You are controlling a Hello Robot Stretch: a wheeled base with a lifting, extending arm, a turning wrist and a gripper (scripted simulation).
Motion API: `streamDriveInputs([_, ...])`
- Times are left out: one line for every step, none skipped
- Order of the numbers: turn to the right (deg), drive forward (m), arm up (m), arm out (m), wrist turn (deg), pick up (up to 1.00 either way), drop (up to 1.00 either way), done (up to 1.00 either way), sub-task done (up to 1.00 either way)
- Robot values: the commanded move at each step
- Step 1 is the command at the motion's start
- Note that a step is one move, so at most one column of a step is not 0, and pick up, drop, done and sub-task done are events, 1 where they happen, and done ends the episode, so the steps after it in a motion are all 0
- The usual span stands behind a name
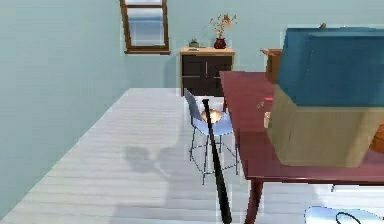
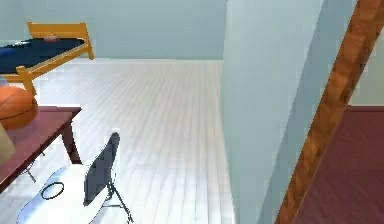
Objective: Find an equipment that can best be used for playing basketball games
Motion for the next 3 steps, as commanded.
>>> streamDriveInputs([45.0,0.00,0.00,0.00,0.0,0.00,0.00,0.00,0.00])
streamDriveInputs([0.0,1.00,0.00,0.00,0.0,0.00,0.00,0.00,0.00])
streamDriveInputs([0.0,0.00,0.00,0.00,0.0,0.00,0.00,1.00,0.00])
